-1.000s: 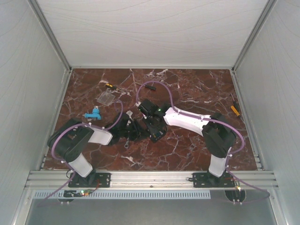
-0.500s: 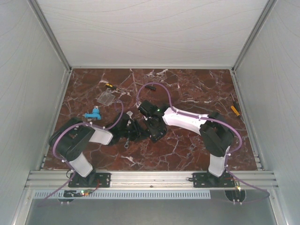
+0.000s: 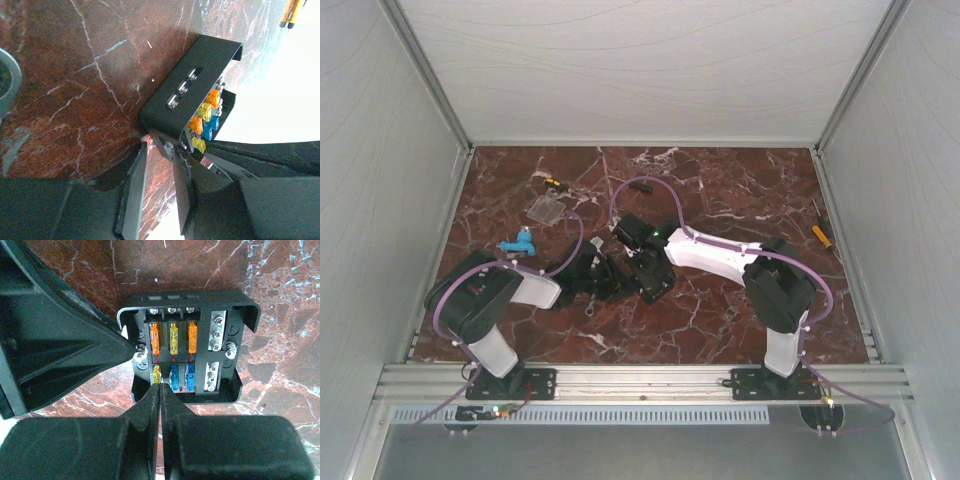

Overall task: Snap on the fuse box
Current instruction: Install the fuse at the fuse box base.

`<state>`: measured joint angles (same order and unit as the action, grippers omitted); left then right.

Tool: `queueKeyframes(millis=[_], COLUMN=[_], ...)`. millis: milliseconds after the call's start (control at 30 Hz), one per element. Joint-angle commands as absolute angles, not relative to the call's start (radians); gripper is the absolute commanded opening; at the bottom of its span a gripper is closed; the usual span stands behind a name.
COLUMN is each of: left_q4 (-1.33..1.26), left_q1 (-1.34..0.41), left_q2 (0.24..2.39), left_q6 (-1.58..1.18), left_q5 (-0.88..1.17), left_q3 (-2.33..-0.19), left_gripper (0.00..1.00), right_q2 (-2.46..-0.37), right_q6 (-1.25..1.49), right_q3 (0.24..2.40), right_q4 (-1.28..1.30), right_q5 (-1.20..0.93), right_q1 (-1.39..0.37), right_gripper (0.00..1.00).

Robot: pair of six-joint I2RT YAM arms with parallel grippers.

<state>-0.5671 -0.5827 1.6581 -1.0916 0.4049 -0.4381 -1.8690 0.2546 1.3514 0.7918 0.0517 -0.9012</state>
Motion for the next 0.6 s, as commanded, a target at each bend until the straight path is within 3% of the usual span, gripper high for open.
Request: queueKeyframes(millis=[0,367,567], left_q4=[-0.594,-0.595,-0.592], left_q1=[-0.586,-0.586,-0.586], left_q2=[1.684,1.675,1.659], left_q6=[-1.082,-1.084,-1.084], left_q5=[0.409,0.404,0.402], left_q3=[-0.471,-0.463,-0.459], left_gripper=[0.28,0.28,0.28], right_q2=[-1.969,-2.007,-1.855], right_q6=[0.232,0.230,0.227], right_q3=[1.262,1.256,1.320], right_q4=[0.923,0.892,0.874], right_q5=[0.029,0.069,0.078], right_q1=[-0.925,-0.927,-0.928], right_gripper=[0.00,0.00,0.00])
